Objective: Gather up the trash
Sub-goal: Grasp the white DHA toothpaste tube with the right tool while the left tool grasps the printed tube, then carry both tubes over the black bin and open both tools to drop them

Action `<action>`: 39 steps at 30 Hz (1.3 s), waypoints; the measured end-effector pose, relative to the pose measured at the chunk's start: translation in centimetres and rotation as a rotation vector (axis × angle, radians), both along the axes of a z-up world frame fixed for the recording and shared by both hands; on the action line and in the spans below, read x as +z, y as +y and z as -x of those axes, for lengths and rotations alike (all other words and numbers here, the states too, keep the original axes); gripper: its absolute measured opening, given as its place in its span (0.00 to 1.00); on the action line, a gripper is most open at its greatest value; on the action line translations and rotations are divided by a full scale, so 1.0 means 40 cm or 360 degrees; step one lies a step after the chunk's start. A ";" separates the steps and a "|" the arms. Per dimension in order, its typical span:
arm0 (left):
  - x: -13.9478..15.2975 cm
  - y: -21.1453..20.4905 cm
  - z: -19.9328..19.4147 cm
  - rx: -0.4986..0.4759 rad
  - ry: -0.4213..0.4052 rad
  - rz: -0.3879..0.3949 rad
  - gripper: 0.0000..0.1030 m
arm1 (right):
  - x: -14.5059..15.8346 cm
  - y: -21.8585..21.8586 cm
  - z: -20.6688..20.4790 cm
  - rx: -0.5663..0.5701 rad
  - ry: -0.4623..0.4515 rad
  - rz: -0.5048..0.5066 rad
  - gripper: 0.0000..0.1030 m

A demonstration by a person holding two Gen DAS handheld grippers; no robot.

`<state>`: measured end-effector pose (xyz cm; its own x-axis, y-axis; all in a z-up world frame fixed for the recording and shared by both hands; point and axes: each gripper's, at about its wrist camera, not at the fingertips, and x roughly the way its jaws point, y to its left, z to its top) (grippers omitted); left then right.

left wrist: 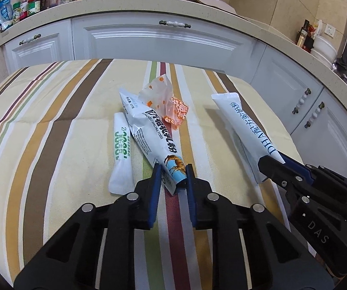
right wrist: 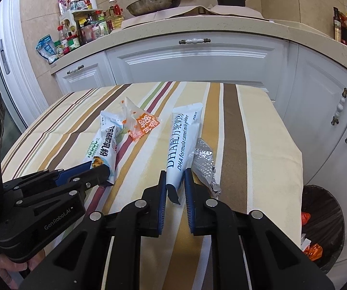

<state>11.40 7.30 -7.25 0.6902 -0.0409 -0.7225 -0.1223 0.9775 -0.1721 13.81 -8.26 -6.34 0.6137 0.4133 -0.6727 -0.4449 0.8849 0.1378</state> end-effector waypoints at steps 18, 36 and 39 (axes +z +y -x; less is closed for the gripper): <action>0.111 -0.009 0.102 -0.0019 -0.0253 -0.0087 0.08 | 0.059 -0.032 0.070 -0.0036 -0.0138 -0.0036 0.15; 0.237 -0.146 0.174 -0.0237 -0.0492 -0.0065 0.08 | 0.181 -0.197 0.184 -0.0274 -0.0369 -0.0038 0.15; 0.246 -0.197 0.172 -0.0314 -0.0510 -0.0055 0.08 | 0.190 -0.248 0.205 -0.0350 -0.0397 -0.0027 0.15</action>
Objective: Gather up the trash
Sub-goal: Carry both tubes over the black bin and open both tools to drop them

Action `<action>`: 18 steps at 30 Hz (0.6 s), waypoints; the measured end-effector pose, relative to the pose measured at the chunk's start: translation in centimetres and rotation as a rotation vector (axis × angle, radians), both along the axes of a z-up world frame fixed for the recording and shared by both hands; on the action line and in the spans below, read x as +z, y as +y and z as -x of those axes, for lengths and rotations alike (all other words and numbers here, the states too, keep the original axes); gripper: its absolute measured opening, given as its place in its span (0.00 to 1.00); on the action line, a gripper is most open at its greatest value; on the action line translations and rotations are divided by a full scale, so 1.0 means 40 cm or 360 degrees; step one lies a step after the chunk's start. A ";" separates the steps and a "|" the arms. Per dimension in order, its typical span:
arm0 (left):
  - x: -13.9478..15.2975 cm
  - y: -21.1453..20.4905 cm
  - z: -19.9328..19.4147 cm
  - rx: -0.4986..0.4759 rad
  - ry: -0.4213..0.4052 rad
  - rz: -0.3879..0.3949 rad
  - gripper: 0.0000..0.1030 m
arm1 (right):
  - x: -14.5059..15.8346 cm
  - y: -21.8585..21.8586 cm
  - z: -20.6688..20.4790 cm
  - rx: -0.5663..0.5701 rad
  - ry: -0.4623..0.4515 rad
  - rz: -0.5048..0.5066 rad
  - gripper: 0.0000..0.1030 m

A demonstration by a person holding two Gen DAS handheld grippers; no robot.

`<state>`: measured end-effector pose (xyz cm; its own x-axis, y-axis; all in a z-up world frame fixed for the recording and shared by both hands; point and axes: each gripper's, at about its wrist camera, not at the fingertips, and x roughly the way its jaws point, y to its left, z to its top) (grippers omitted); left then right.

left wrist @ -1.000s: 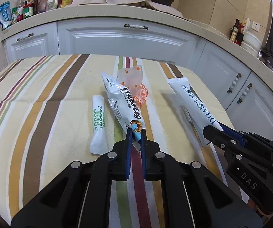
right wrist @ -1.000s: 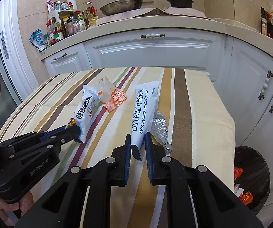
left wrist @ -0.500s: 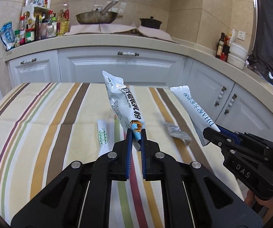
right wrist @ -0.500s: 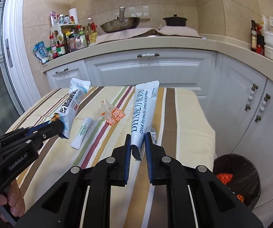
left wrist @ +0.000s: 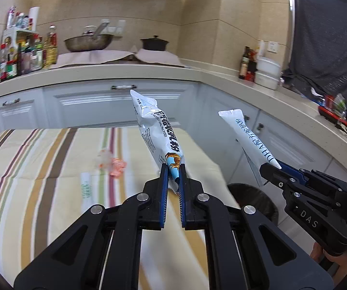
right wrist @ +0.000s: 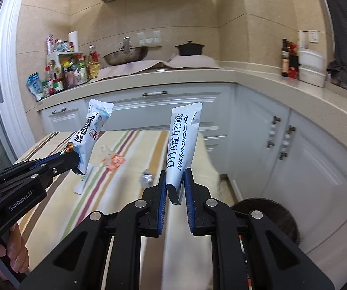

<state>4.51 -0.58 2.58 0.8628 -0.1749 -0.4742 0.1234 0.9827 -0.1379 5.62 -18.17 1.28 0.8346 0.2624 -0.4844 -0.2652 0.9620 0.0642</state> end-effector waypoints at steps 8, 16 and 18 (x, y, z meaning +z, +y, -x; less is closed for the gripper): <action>-0.006 -0.178 -0.011 -0.0258 0.0000 -0.0022 0.08 | -0.001 -0.147 0.040 -0.0239 -0.0005 -0.0001 0.15; -0.052 -0.335 -0.054 -0.0438 0.0069 -0.0054 0.08 | -0.037 -0.277 0.054 -0.0426 0.0044 -0.0021 0.15; -0.066 -0.369 -0.066 -0.0463 0.0082 -0.0072 0.08 | -0.052 -0.303 0.051 -0.0459 0.0061 -0.0033 0.15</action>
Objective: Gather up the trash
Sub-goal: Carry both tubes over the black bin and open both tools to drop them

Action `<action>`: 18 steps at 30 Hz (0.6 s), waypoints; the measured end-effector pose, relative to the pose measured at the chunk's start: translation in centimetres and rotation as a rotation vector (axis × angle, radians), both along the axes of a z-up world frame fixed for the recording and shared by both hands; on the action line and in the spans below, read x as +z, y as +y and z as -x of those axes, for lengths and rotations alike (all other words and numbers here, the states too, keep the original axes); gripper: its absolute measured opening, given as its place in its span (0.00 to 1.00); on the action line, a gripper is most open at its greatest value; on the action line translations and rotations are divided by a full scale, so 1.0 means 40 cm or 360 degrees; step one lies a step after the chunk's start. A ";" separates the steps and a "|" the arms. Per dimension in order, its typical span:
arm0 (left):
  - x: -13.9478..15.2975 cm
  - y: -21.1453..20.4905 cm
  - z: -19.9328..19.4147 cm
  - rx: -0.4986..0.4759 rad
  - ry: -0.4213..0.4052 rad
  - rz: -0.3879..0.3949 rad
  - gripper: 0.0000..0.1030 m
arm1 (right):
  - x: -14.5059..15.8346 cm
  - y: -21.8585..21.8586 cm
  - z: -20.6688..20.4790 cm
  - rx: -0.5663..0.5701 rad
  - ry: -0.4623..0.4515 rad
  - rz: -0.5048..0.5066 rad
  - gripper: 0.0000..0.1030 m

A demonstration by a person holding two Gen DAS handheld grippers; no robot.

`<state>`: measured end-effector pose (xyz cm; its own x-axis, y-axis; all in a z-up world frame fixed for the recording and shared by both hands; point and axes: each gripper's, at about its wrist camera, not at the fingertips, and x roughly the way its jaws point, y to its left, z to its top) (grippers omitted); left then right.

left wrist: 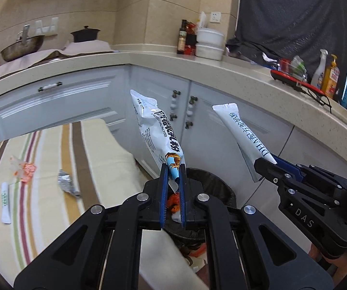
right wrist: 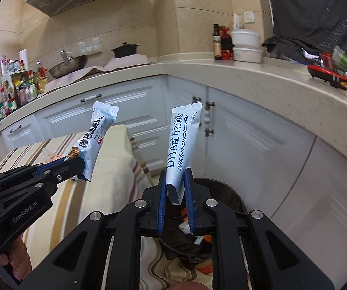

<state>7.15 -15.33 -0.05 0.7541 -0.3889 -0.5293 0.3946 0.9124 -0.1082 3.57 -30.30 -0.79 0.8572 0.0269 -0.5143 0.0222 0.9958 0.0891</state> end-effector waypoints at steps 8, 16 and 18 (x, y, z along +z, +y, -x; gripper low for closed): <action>-0.066 -0.123 -0.058 -0.0097 0.0049 -0.0135 0.13 | -0.061 -0.070 -0.020 -0.0072 0.0065 -0.0038 0.16; -0.108 -0.143 -0.092 -0.0059 0.0107 -0.0139 0.39 | -0.106 -0.107 -0.041 -0.0168 0.0094 -0.0049 0.40; -0.103 -0.134 -0.093 -0.0043 0.0104 -0.0123 0.40 | -0.106 -0.105 -0.041 -0.0165 0.0093 -0.0050 0.42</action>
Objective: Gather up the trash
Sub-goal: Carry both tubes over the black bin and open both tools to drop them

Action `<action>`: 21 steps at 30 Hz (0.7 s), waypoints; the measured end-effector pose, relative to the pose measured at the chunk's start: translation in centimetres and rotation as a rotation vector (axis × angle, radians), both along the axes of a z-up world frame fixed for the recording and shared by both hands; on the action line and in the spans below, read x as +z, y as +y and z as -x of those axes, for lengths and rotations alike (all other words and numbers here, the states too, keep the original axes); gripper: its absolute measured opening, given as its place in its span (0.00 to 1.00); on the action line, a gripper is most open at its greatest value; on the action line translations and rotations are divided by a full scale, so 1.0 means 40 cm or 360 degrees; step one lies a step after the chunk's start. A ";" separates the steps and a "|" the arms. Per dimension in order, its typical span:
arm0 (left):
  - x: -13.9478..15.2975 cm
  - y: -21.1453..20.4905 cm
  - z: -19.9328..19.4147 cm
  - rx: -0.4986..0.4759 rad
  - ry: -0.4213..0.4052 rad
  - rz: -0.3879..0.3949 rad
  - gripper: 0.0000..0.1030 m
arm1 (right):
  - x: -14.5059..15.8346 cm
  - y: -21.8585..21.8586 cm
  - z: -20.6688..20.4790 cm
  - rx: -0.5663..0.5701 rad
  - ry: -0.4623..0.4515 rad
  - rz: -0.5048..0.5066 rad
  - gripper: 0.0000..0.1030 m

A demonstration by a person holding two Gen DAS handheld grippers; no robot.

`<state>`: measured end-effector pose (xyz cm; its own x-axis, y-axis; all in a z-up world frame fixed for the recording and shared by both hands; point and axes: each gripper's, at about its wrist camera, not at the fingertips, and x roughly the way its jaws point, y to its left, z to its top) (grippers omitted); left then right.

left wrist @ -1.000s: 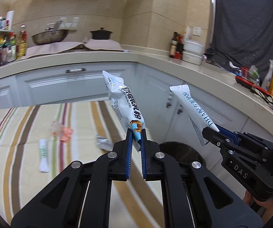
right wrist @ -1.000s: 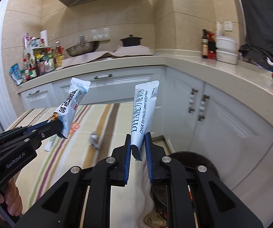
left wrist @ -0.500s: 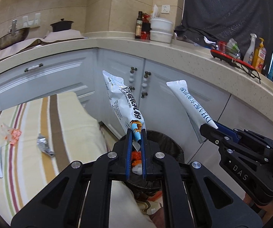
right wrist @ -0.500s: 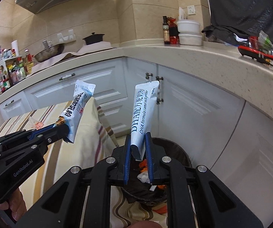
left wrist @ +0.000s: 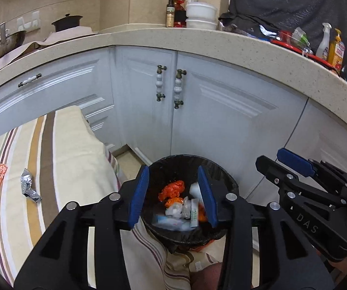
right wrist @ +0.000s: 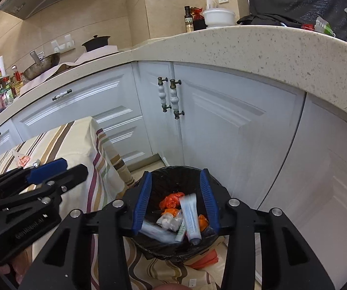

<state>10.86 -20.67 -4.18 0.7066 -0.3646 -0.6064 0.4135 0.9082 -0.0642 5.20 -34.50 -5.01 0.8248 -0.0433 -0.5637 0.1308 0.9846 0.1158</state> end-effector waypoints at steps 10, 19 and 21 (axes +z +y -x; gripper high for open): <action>0.052 0.119 0.018 0.0132 -0.0061 0.0059 0.41 | 0.035 0.049 -0.010 0.0069 -0.0052 0.0016 0.47; 0.081 0.313 0.048 0.0381 -0.0094 0.0064 0.45 | 0.068 0.204 -0.054 0.0297 -0.0095 0.0005 0.51; 0.081 0.362 0.056 0.0448 -0.0097 0.0062 0.46 | 0.070 0.245 -0.060 0.0360 -0.0098 0.0002 0.52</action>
